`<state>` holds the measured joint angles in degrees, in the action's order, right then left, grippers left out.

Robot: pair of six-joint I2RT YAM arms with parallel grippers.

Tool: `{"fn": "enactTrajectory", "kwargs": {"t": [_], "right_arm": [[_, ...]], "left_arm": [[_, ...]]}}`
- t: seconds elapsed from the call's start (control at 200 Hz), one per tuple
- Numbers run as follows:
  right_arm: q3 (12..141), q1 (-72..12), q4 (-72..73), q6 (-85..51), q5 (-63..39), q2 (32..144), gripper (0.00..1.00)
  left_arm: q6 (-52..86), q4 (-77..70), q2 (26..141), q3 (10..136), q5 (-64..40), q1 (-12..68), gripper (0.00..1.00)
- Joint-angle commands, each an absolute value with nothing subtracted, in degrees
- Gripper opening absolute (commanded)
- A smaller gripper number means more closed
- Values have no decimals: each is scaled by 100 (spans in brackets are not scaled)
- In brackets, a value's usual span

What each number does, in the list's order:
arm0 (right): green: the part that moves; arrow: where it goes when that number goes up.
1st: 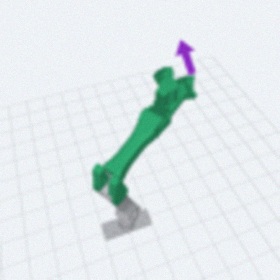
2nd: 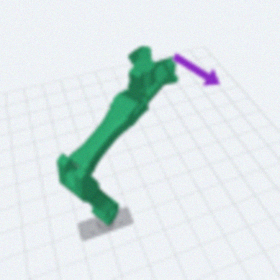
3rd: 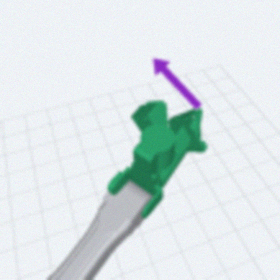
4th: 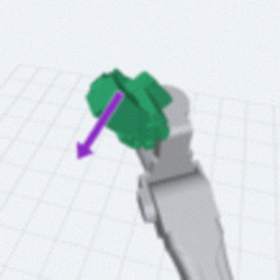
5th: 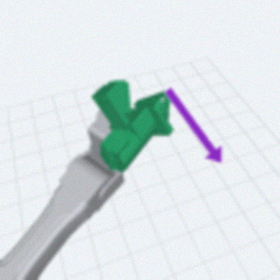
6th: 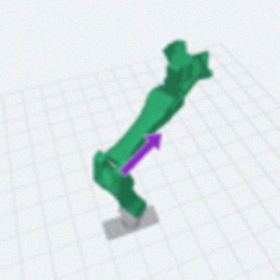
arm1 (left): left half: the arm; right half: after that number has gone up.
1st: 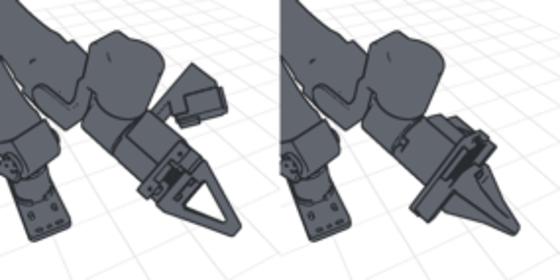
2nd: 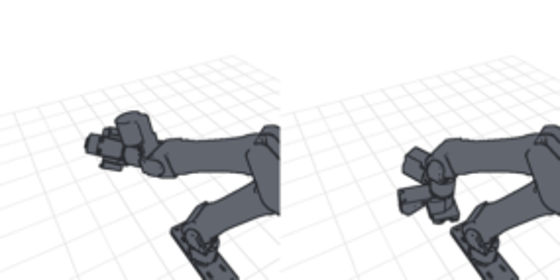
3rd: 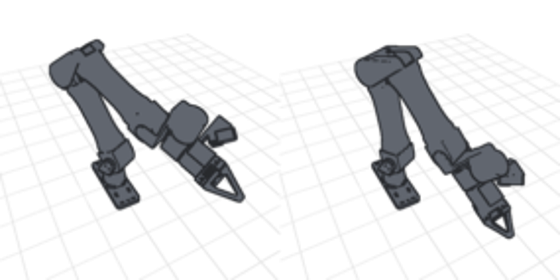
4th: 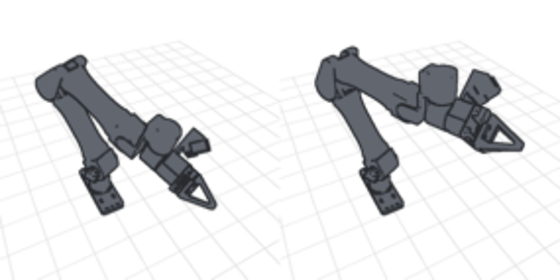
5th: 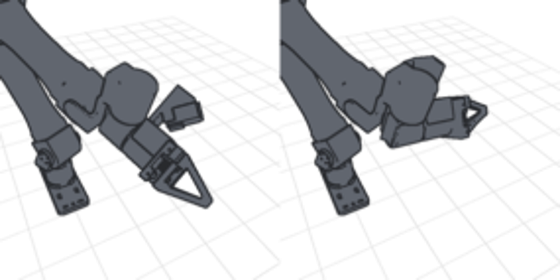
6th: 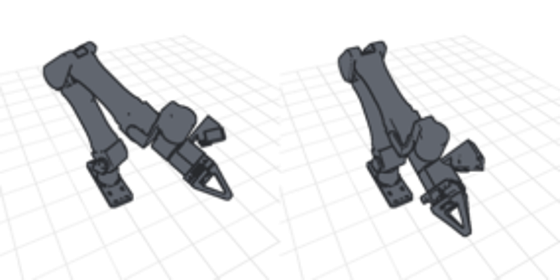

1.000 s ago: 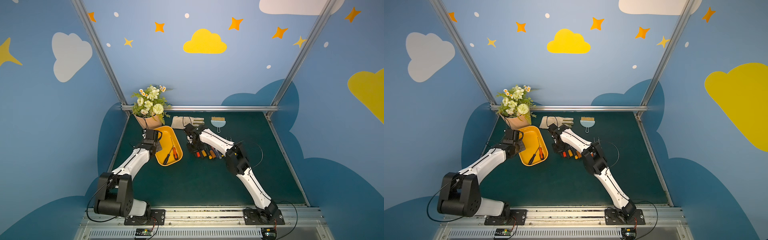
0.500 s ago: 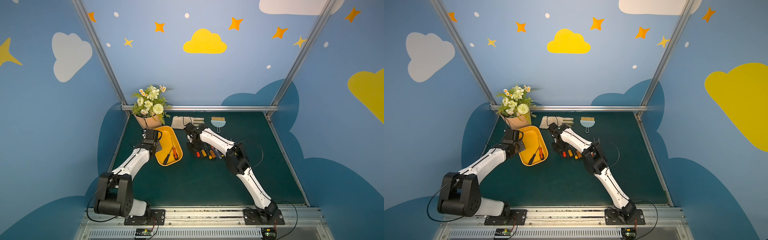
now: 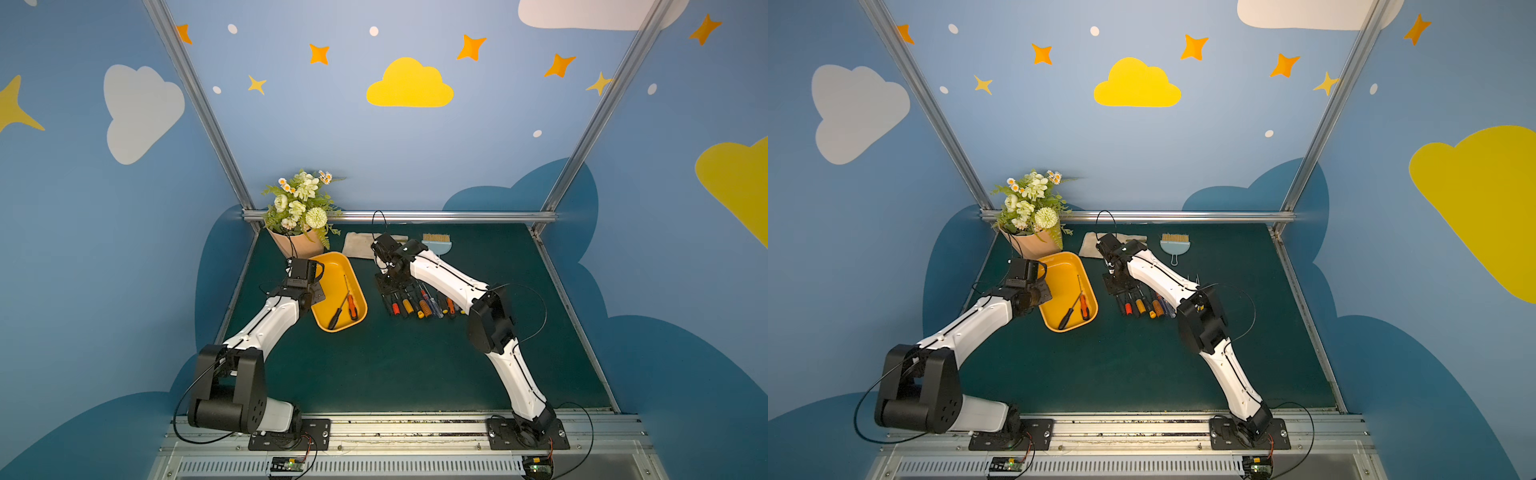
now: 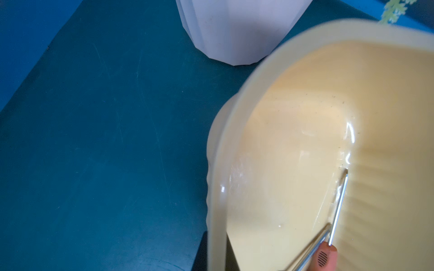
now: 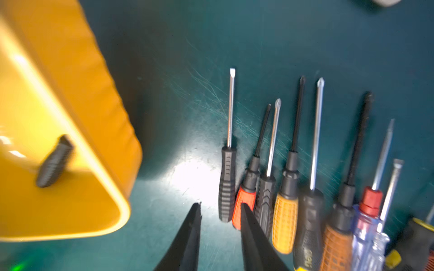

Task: Take out the screwdriver from the storage box
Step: Place the screwdriver at the center of the board, then pick up the screwdriver from the storage box.

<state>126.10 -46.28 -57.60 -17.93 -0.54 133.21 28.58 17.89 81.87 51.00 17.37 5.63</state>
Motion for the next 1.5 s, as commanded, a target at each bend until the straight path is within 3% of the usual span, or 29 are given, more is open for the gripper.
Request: {"fn": "enactTrajectory", "kwargs": {"t": [0.0,0.476,1.021,1.312,1.492], "right_arm": [[12416,-4676,-5465,-1732,-176,12933,32],[11682,-5100,-4459,-1753,-1071,12305,32],[11846,-5363,-3998,-2407,-1821,12829,32],[11838,-5423,-3929,-2637,-1699,13082,37],[11888,-5458,-3978,-2637,-1422,13165,47]], "left_arm": [[2821,1637,8185,5255,1547,543,2],[2628,1290,8141,5141,1100,553,2],[2473,926,7866,4921,1116,673,2],[2469,912,7840,4887,1099,697,2],[2478,931,7824,4896,993,727,2]]}}
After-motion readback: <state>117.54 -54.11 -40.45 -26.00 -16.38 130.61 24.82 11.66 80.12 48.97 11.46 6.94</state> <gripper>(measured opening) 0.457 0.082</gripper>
